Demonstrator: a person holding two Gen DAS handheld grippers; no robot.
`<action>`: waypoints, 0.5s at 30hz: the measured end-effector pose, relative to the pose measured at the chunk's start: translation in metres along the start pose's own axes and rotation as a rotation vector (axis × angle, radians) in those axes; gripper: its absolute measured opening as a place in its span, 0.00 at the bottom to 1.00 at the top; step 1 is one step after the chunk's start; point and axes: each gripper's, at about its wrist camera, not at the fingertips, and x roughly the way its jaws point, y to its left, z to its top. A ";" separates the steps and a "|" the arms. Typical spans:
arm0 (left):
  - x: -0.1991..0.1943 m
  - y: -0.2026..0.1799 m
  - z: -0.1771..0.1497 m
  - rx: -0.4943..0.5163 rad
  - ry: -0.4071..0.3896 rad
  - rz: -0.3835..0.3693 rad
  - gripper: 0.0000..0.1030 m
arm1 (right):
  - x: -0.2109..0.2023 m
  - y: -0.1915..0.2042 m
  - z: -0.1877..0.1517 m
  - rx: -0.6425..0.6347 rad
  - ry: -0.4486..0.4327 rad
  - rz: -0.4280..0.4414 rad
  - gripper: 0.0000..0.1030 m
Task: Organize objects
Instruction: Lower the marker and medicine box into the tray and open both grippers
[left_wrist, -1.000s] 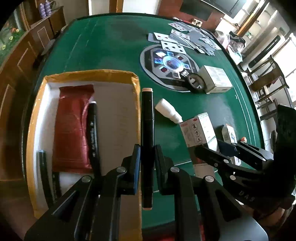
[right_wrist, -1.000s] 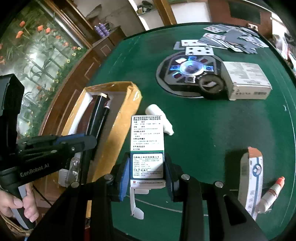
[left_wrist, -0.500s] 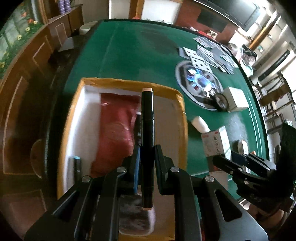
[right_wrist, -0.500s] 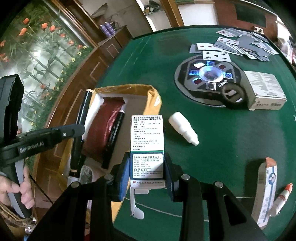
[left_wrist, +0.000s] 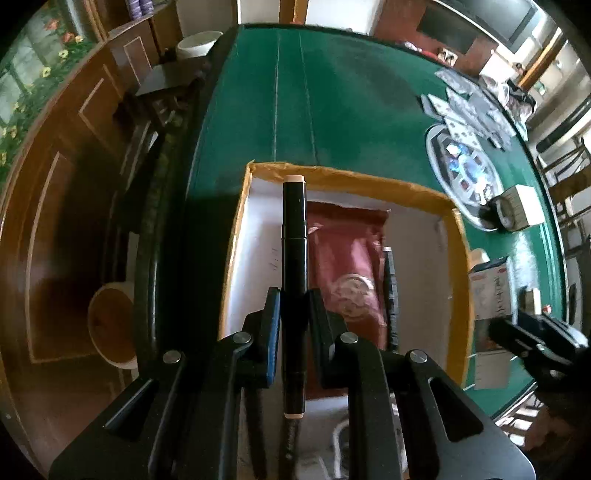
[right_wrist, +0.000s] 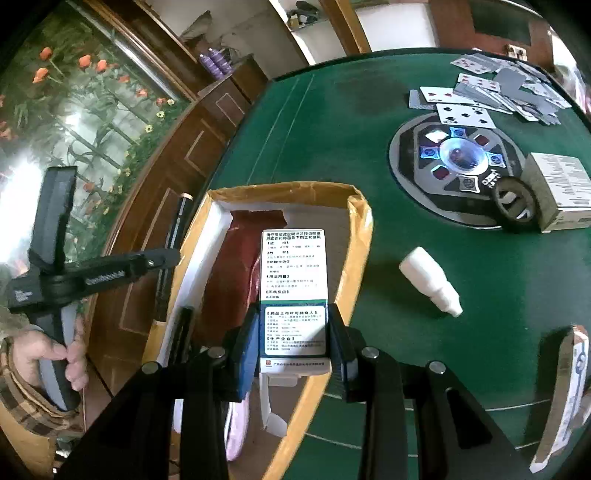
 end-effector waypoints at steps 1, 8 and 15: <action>0.004 0.002 0.001 0.006 0.008 -0.001 0.14 | 0.003 0.002 0.002 0.004 0.000 -0.002 0.32; 0.034 0.010 0.007 0.031 0.054 -0.001 0.14 | 0.025 0.013 0.019 0.026 0.001 -0.024 0.32; 0.049 0.017 0.011 0.037 0.072 -0.010 0.14 | 0.059 0.014 0.036 0.030 0.019 -0.104 0.32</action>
